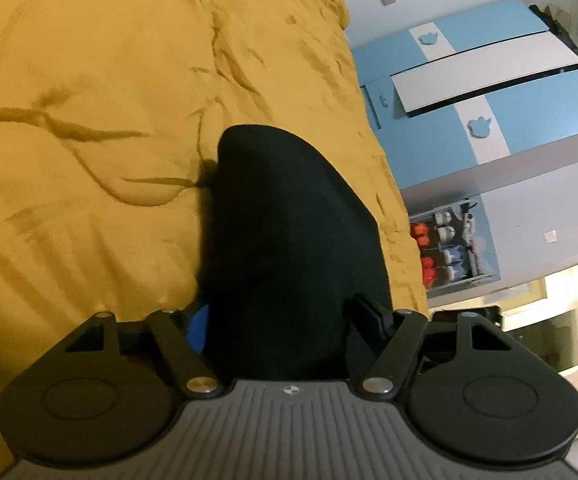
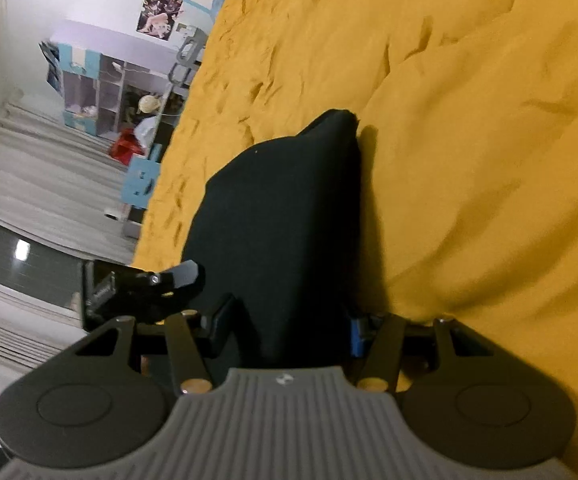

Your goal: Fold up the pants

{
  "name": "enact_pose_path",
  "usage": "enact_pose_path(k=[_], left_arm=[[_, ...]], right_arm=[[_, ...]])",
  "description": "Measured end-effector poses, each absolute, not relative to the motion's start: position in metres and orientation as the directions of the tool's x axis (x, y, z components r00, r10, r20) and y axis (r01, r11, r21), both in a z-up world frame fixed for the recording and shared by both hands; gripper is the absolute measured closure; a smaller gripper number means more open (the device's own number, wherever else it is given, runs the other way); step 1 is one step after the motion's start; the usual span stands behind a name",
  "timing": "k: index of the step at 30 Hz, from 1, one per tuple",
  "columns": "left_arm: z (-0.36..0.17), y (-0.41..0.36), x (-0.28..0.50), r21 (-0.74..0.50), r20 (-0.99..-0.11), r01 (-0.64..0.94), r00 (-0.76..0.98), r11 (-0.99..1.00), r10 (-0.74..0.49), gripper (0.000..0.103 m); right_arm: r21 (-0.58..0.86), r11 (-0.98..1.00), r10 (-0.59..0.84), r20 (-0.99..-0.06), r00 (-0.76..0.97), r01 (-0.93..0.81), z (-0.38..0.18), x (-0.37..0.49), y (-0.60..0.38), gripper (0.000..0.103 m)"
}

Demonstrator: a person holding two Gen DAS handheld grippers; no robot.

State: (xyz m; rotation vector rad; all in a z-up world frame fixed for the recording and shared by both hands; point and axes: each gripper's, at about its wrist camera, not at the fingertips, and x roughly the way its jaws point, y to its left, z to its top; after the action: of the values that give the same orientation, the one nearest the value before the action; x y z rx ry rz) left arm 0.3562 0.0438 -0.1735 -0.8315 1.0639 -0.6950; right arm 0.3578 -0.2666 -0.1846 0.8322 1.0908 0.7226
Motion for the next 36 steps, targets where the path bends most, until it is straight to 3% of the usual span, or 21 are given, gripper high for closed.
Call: enact_pose_path(k=[2, 6, 11, 15, 26, 36], left_arm=[[-0.176, 0.042, 0.357, -0.856, -0.447, 0.116, 0.326, 0.504, -0.833, 0.022], [-0.191, 0.052, 0.357, -0.889, -0.403, 0.086, 0.318, 0.449, -0.858, 0.038], [-0.199, 0.056, 0.359, -0.924, -0.337, 0.069, 0.310, 0.375, -0.889, 0.040], [-0.204, 0.061, 0.358, -0.940, -0.308, 0.043, 0.316, 0.338, -0.897, 0.048], [-0.194, 0.059, 0.353, -0.953, -0.278, 0.024, 0.330, 0.303, -0.902, 0.057], [-0.125, 0.050, 0.313, -0.945, -0.262, 0.103, 0.338, 0.312, -0.904, 0.058]], right_arm=[[0.878, 0.469, 0.855, -0.426, 0.294, -0.092, -0.190, 0.362, -0.263, 0.053], [0.905, 0.414, 0.885, -0.376, 0.276, -0.096, -0.196, 0.361, -0.260, 0.057], [0.937, 0.338, 0.917, -0.307, 0.256, -0.089, -0.205, 0.364, -0.252, 0.061], [0.946, 0.311, 0.928, -0.281, 0.244, -0.095, -0.206, 0.368, -0.243, 0.077], [0.958, 0.269, 0.935, -0.235, 0.265, -0.101, -0.198, 0.362, -0.244, 0.081], [0.962, 0.235, 0.933, -0.183, 0.310, -0.140, -0.138, 0.320, -0.248, 0.083]])
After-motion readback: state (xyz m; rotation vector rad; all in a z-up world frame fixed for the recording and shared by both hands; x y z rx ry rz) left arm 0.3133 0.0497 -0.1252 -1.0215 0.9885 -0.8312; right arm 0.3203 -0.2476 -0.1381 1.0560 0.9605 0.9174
